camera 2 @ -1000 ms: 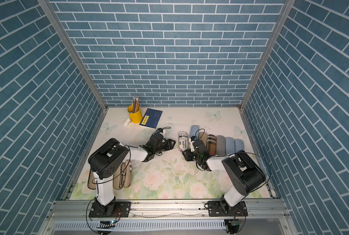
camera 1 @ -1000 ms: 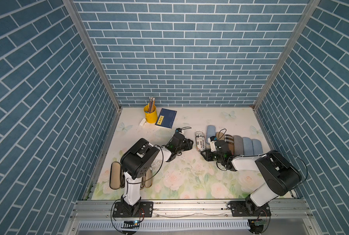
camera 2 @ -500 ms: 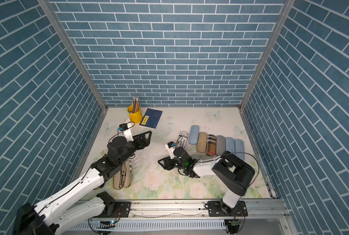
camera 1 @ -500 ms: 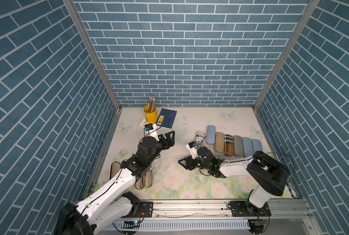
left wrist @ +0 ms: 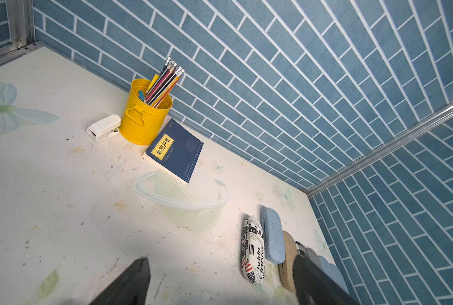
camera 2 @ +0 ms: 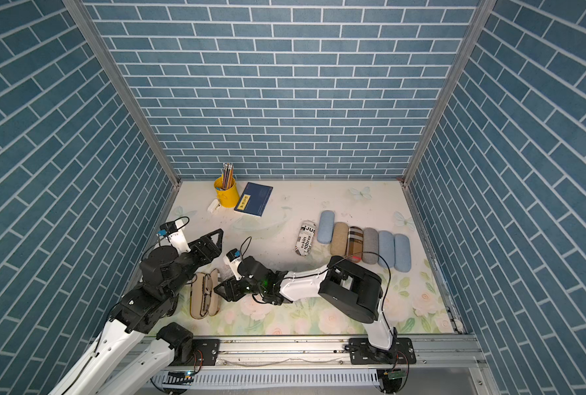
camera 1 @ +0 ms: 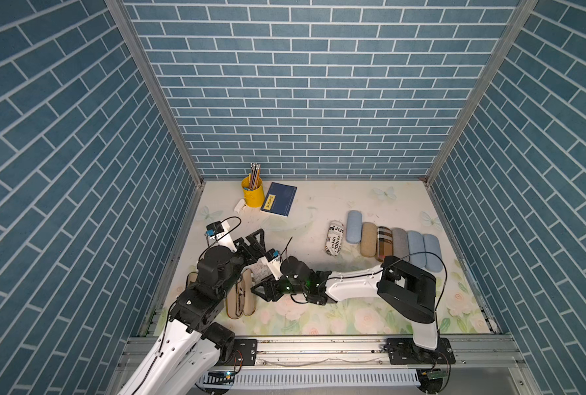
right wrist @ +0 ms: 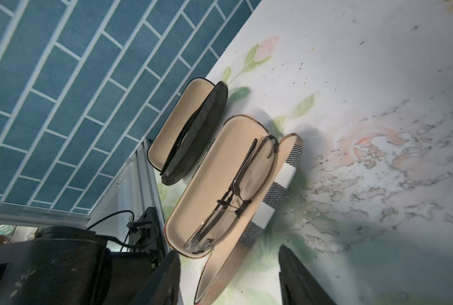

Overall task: Close the glasses case
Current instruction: Move the glasses case to the center of the board.

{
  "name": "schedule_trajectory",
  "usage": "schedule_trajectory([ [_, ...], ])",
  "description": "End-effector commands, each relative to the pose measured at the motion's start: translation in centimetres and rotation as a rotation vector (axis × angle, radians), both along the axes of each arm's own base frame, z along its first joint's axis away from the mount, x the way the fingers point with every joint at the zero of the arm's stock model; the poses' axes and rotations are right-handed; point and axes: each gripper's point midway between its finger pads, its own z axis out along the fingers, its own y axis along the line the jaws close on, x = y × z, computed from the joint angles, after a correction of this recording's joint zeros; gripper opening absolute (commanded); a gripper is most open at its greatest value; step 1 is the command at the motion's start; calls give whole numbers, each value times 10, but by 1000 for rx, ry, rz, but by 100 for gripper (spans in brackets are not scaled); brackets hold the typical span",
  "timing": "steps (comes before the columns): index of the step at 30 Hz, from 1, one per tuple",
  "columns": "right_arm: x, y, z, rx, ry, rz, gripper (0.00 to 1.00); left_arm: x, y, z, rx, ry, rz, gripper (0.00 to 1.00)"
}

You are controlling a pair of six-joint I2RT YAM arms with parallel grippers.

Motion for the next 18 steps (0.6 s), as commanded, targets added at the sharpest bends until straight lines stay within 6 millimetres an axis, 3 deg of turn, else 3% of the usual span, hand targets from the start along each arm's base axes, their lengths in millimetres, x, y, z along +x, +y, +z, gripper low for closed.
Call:
schedule_trajectory([
  [1,-3,0,-31,-155,-30,-20,58,-6,3,-4,12,17,-6,90],
  [8,6,3,-53,-308,-112,-86,56,-11,4,-3,18,15,-16,88],
  [18,21,-8,-66,-409,-192,-169,48,-14,8,-3,34,11,-7,85],
])
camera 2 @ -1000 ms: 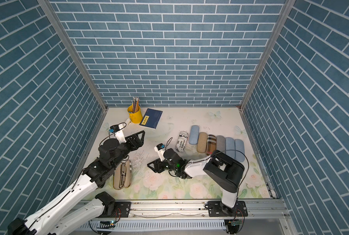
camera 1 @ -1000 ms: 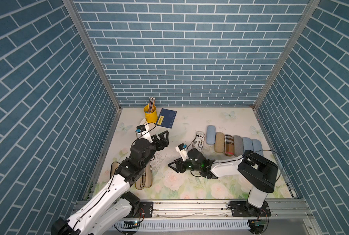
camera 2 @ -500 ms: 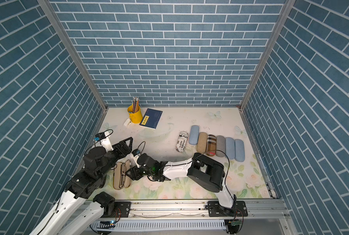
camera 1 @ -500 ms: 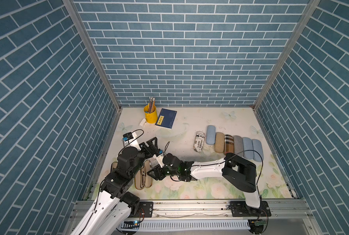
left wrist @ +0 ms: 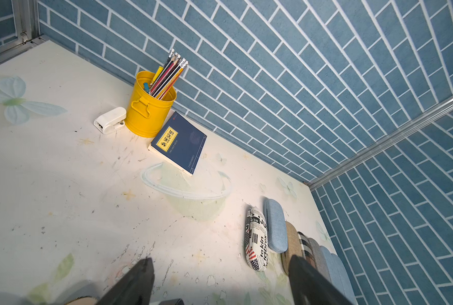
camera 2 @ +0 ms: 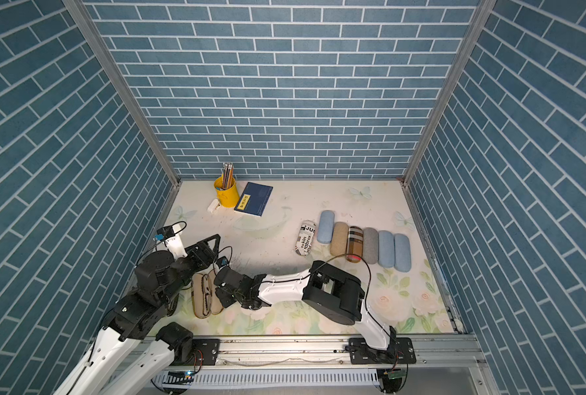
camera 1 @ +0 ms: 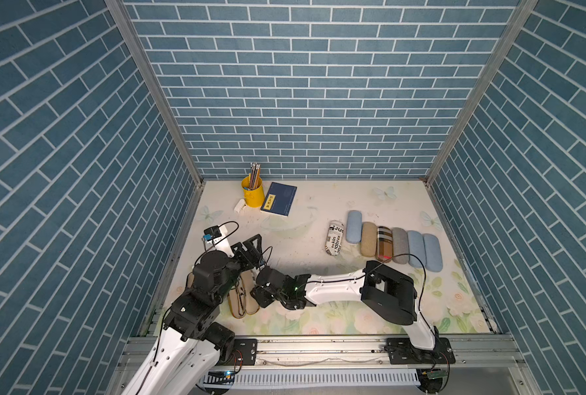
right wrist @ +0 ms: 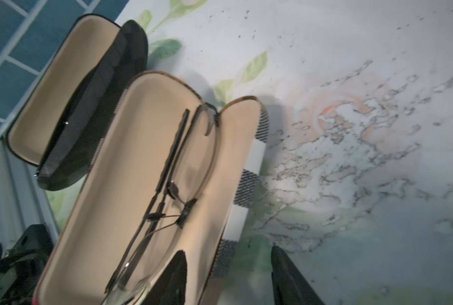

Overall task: Close the glasses case
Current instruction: Move the glasses case to the center of the board.

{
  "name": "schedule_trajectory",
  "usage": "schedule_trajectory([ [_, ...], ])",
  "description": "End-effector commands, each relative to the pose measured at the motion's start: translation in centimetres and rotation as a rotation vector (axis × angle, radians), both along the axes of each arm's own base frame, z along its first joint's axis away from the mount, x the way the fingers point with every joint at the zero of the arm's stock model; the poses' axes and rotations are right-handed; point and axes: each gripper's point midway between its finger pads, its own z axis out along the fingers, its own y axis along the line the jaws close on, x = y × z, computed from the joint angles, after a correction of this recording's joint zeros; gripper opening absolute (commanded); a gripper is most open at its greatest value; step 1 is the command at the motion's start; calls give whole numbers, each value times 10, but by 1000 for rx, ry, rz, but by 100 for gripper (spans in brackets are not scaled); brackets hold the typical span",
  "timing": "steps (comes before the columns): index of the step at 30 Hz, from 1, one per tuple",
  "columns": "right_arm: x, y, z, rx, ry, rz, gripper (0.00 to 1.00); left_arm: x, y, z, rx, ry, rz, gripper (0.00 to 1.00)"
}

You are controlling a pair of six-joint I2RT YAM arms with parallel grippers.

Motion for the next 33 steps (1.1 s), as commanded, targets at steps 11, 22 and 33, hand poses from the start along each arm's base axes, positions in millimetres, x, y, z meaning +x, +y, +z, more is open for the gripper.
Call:
schedule_trajectory([
  [11,7,-9,-27,-71,-31,-42,25,5,-3,-5,28,1,-14,81],
  [22,20,-42,-30,-57,-33,-158,17,12,-17,-15,26,19,-70,79],
  [33,56,-118,-37,-73,-22,-360,14,15,-28,-24,5,23,-117,77],
])
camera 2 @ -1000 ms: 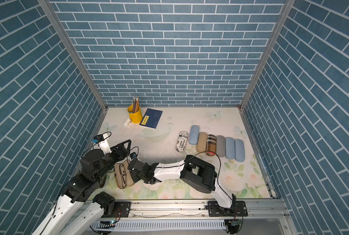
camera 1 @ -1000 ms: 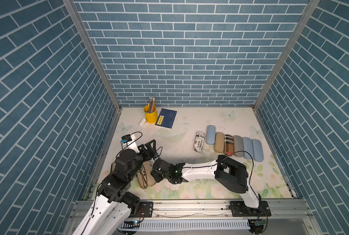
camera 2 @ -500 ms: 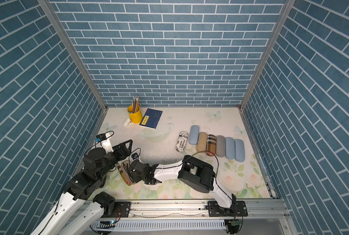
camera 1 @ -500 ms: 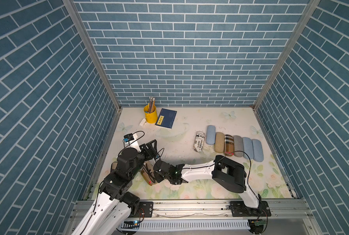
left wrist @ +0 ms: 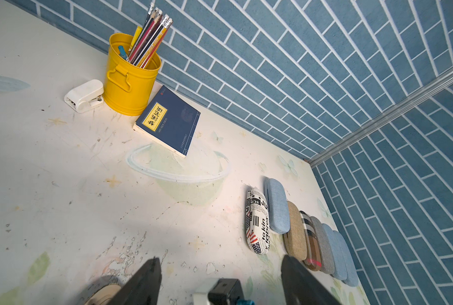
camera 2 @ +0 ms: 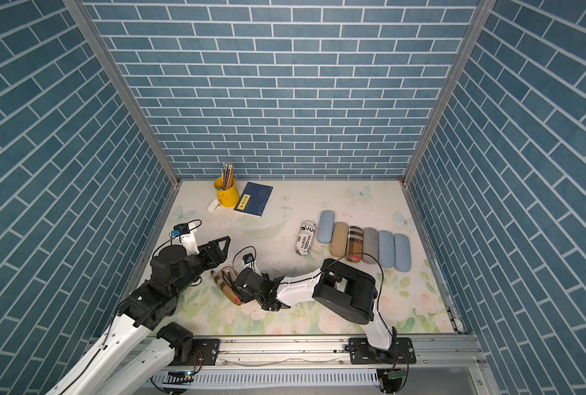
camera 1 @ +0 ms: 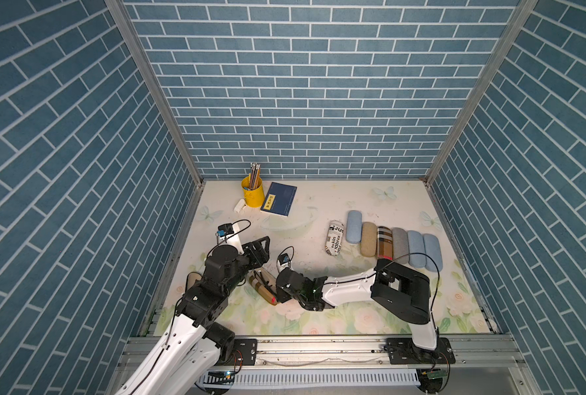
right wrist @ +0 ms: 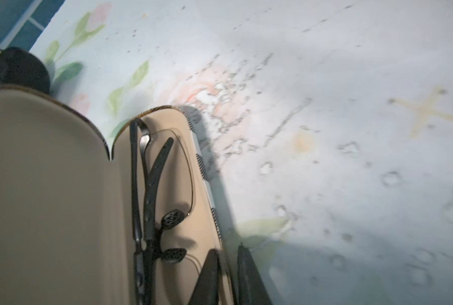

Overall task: Close the glasses case
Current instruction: Move the glasses case to the center of the board.

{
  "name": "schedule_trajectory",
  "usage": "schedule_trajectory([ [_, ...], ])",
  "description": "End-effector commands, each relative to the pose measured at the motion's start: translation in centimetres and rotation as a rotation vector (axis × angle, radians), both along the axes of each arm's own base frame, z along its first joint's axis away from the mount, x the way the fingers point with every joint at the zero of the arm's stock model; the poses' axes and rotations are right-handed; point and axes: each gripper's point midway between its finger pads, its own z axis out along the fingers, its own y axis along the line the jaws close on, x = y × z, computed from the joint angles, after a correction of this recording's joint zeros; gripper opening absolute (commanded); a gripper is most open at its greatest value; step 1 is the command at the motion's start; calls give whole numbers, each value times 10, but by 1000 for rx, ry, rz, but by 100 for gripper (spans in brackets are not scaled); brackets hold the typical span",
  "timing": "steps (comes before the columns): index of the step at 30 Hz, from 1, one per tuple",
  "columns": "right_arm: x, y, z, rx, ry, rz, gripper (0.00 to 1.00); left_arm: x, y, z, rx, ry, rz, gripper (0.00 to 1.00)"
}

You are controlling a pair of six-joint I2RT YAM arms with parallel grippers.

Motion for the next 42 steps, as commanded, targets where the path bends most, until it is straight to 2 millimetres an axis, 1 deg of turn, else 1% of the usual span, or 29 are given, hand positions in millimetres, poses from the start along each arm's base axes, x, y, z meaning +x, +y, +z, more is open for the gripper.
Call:
schedule_trajectory([
  [1,18,-45,-17,-61,18,-130,14,2,-5,-2,-13,-19,-28,76],
  [5,38,-66,-12,-33,5,-207,14,2,-10,-11,-25,-6,-46,76],
  [8,54,-76,-13,-19,9,-254,14,1,-10,-15,-30,-2,-47,75],
  [10,63,-79,-12,-2,15,-275,14,-1,-10,-14,-34,-6,-51,75],
  [11,66,-82,-12,6,18,-289,14,-2,-9,-26,-24,19,-49,75],
  [14,74,-89,-9,32,20,-331,14,-6,-8,-37,-23,38,-49,75],
  [16,75,-95,-8,44,24,-350,15,-9,-8,-46,-27,53,-55,75],
  [20,66,-102,-11,78,59,-361,13,-13,-9,-69,-37,94,-60,74],
  [22,59,-107,-13,99,81,-367,10,-14,-10,-75,-49,101,-63,73],
  [25,47,-113,-16,117,106,-375,10,-15,-10,-77,-64,95,-62,71],
  [31,23,-108,-8,152,119,-348,9,-15,-11,-80,-66,100,-65,71],
  [33,16,-110,-8,158,129,-347,9,-16,-13,-83,-68,102,-70,70],
  [36,6,-117,-10,176,148,-360,8,-17,-15,-88,-75,110,-76,68],
  [37,3,-120,-9,179,151,-365,8,-18,-17,-90,-77,111,-84,65],
  [42,-10,-143,-13,172,160,-414,8,-23,-29,-95,-84,111,-105,58],
])
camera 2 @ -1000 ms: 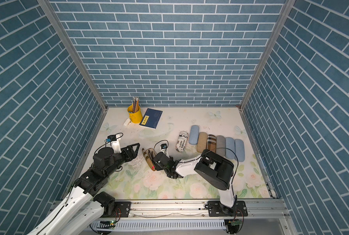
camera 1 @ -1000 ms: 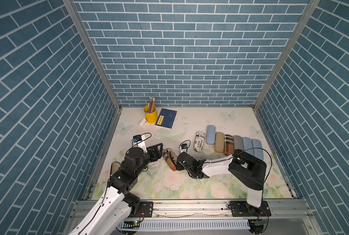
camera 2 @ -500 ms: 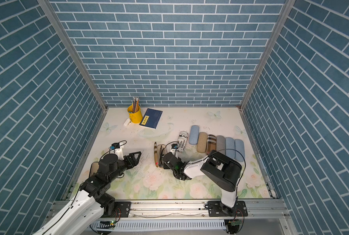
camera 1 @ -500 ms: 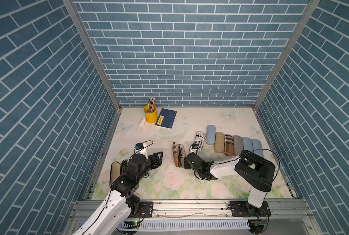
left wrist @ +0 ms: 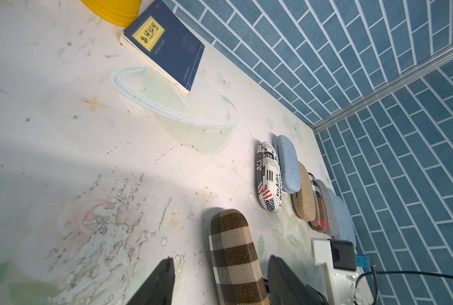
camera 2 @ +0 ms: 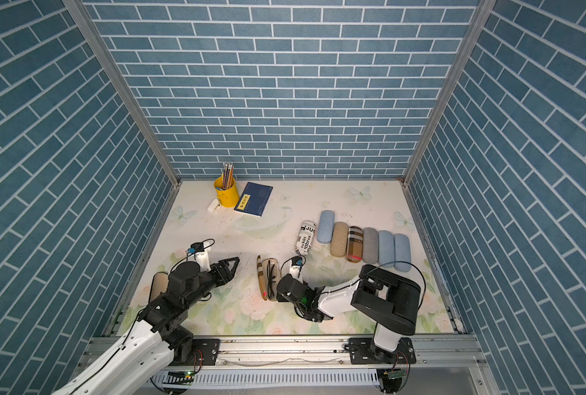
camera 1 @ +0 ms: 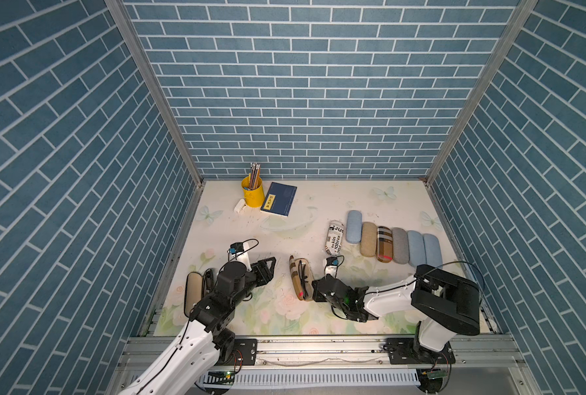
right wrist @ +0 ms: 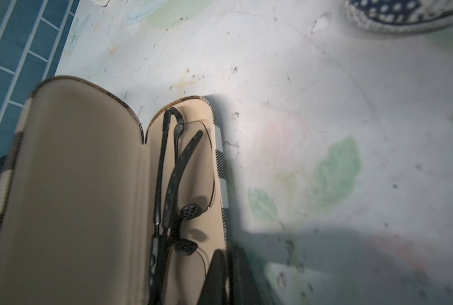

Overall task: Close the glasses case
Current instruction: Move the glasses case to the center of the board.

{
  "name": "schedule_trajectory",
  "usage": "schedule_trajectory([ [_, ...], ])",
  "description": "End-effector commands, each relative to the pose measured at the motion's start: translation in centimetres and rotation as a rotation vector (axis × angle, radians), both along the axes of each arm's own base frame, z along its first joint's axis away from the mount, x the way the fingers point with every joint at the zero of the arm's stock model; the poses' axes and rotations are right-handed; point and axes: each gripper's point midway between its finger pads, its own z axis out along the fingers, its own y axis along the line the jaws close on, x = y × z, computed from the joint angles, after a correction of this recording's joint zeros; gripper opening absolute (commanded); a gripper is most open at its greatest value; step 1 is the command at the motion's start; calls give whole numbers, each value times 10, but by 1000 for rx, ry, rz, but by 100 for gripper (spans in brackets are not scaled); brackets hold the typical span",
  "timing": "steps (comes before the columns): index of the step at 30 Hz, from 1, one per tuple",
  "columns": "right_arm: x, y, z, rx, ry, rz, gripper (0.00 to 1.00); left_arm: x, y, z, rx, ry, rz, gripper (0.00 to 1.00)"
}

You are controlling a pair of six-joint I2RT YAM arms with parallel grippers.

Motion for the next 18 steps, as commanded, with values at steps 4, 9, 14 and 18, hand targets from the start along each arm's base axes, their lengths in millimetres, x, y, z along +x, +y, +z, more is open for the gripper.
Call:
schedule_trajectory([
  [4,-12,-49,-16,-44,53,-120,8,-9,-21,7,-45,-42,-36,56],
  [9,-16,-77,-18,-52,56,-182,7,-24,-52,10,-66,-56,-99,57],
  [14,-19,-98,-15,-48,49,-222,7,-43,-91,-3,-75,-34,-187,59],
  [18,-19,-100,-13,-52,39,-227,7,-48,-113,-11,-80,-20,-229,59],
])
